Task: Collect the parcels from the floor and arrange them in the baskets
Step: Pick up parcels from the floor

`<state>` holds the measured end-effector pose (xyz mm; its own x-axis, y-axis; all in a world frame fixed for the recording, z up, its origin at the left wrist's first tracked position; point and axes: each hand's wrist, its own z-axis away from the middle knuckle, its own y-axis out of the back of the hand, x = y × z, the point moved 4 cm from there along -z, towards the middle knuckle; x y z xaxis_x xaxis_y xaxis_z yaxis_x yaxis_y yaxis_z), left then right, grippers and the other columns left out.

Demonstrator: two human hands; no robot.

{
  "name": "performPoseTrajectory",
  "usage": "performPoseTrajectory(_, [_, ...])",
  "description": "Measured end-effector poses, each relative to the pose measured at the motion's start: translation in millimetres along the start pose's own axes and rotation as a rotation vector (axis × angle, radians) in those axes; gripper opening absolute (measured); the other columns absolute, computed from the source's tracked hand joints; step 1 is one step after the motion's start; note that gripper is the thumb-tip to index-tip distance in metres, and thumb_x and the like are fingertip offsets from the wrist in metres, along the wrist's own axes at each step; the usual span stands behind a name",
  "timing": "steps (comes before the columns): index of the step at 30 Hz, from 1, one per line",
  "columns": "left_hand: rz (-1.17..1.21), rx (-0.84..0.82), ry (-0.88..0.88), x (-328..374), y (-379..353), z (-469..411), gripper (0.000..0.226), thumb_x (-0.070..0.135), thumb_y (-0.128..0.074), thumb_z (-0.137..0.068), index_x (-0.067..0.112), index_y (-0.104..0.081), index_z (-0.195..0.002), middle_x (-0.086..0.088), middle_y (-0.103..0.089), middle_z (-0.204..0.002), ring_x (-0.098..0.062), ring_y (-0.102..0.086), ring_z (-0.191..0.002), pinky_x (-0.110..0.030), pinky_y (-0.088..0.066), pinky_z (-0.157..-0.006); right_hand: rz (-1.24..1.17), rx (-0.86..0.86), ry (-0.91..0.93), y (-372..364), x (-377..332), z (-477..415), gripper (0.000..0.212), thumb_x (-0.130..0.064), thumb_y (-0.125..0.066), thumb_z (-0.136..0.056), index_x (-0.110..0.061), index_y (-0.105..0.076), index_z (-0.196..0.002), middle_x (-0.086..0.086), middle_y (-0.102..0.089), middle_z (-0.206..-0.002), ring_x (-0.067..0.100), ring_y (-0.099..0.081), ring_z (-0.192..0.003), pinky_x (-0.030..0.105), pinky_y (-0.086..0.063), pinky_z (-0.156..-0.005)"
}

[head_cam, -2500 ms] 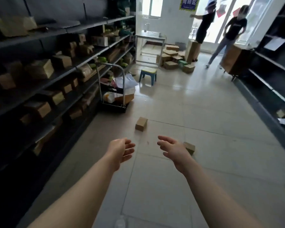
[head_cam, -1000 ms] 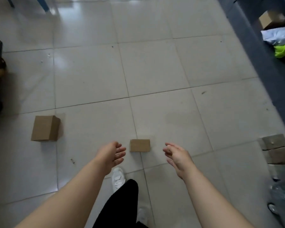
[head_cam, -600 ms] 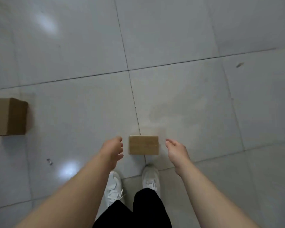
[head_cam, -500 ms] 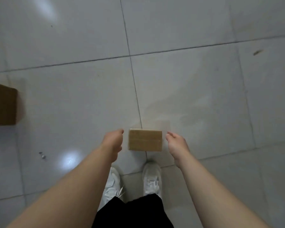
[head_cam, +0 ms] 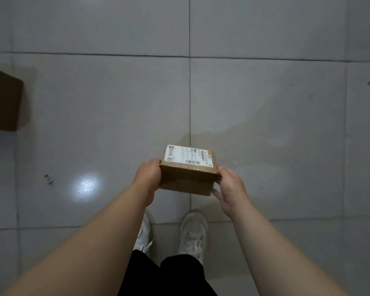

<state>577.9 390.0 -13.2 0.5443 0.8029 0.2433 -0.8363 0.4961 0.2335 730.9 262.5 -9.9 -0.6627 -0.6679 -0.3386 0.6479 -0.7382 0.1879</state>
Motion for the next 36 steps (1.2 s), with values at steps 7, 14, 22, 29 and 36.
performPoseTrajectory(7, [0.22,0.028,-0.03,46,69,65,0.029,0.03,-0.034,-0.101,0.019,-0.061,-0.097,-0.005,-0.065,-0.104,-0.022,-0.057,-0.101,-0.041,-0.043,-0.095,0.005,-0.092,0.195,-40,-86,79,0.028,-0.023,-0.047,-0.099,-0.018,-0.074,-0.095,-0.001,-0.074,-0.093,0.016,-0.065,-0.094,0.035,-0.051,-0.082])
performPoseTrajectory(14, [0.443,0.133,-0.084,76,187,98,0.032,0.033,-0.037,-0.101,0.018,-0.065,-0.103,-0.008,-0.067,-0.11,-0.028,-0.058,-0.109,-0.042,-0.046,-0.095,0.209,-0.234,0.306,-152,-146,157,0.023,-0.035,-0.051,-0.095,-0.033,-0.074,-0.096,-0.001,-0.068,-0.121,0.017,-0.057,-0.119,0.05,-0.039,-0.108])
performPoseTrajectory(22, [0.762,0.215,-0.055,81,351,58,0.023,0.023,-0.045,-0.099,0.016,-0.066,-0.094,-0.007,-0.07,-0.098,-0.022,-0.062,-0.09,-0.036,-0.049,-0.082,0.254,-0.385,0.22,-350,-157,192,0.026,-0.025,-0.049,-0.096,-0.018,-0.073,-0.102,0.003,-0.075,-0.104,0.013,-0.065,-0.101,0.032,-0.043,-0.085])
performPoseTrajectory(29, [0.863,0.249,-0.006,80,472,-7,0.022,0.018,-0.043,-0.098,0.01,-0.061,-0.108,-0.007,-0.067,-0.097,-0.024,-0.059,-0.089,-0.039,-0.048,-0.087,0.421,-0.427,0.23,-513,-150,178,0.026,-0.024,-0.046,-0.095,-0.013,-0.07,-0.098,0.004,-0.074,-0.101,0.012,-0.063,-0.088,0.031,-0.043,-0.083])
performPoseTrajectory(36, [0.975,0.269,0.038,87,514,-77,0.026,0.016,-0.038,-0.101,0.018,-0.062,-0.091,-0.001,-0.069,-0.094,-0.023,-0.062,-0.099,-0.043,-0.048,-0.097,0.584,-0.414,0.322,-614,-152,131,0.025,-0.025,-0.046,-0.096,-0.012,-0.067,-0.091,0.003,-0.07,-0.094,0.014,-0.059,-0.085,0.031,-0.041,-0.085])
